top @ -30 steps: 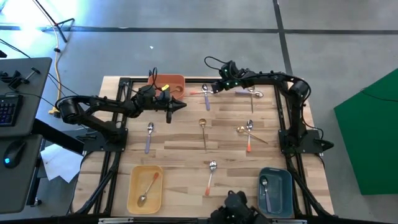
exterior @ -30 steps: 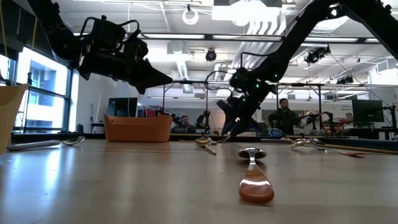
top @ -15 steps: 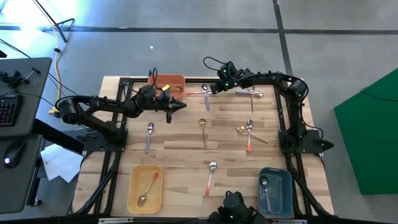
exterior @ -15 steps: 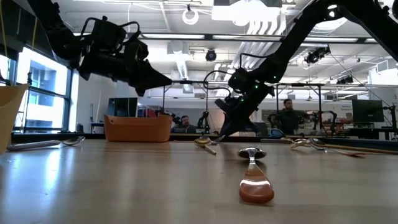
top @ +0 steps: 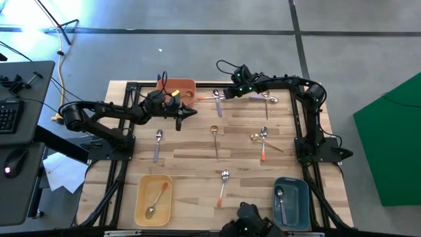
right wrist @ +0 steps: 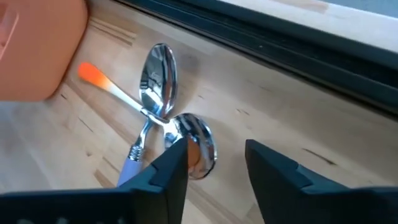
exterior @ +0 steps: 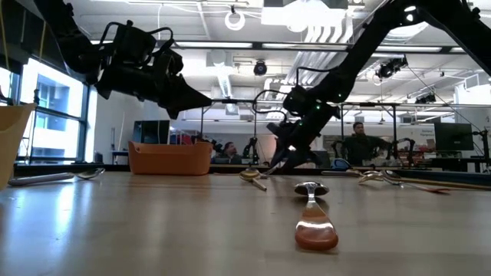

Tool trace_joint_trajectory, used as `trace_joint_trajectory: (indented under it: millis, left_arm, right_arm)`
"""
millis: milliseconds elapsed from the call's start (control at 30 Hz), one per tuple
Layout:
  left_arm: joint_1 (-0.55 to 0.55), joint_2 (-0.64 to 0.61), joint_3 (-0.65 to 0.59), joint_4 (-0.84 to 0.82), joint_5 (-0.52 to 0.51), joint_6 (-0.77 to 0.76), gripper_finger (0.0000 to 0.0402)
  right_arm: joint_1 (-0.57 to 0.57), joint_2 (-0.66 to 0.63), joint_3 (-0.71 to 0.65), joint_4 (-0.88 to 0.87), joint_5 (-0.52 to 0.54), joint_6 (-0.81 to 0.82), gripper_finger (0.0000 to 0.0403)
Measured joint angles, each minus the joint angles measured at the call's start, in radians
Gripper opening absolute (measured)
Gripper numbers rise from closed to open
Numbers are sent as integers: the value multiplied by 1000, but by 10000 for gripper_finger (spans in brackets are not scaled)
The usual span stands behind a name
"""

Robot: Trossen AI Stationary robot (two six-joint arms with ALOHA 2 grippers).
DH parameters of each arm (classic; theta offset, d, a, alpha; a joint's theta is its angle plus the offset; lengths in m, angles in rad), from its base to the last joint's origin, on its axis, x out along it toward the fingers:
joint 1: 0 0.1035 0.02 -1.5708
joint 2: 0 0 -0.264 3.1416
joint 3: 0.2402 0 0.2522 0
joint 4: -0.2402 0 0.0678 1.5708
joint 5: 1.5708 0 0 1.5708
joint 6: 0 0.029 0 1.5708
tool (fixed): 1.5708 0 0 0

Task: Sort silverware by color (type)
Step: Put the top orange spoon into the yellow bin

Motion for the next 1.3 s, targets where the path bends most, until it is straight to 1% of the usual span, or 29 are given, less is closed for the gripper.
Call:
trace_joint_trajectory:
  millis: [100,367,600,933,1100,1200,1300]
  left_arm:
    - [0,0,0,0,0,1,0]
    - [0,0,0,-4,0,4,0]
    - [0,0,1,-41,0,39,0]
    - [0,0,1,-39,0,86,0]
    - [4,0,1,-62,0,92,0]
    - [15,0,1,-94,0,90,0]
    - [23,0,0,-88,0,89,0]
  right_arm:
    - [7,0,0,-3,0,0,148]
    - [10,0,0,-39,16,8,122]
    - [11,-2,0,-52,15,0,119]
    - [13,-2,0,-50,31,-10,114]
    - [13,-2,-1,-49,34,-29,89]
    - [14,-2,-1,-48,34,-53,67]
    - [18,-2,-1,-45,34,-83,42]
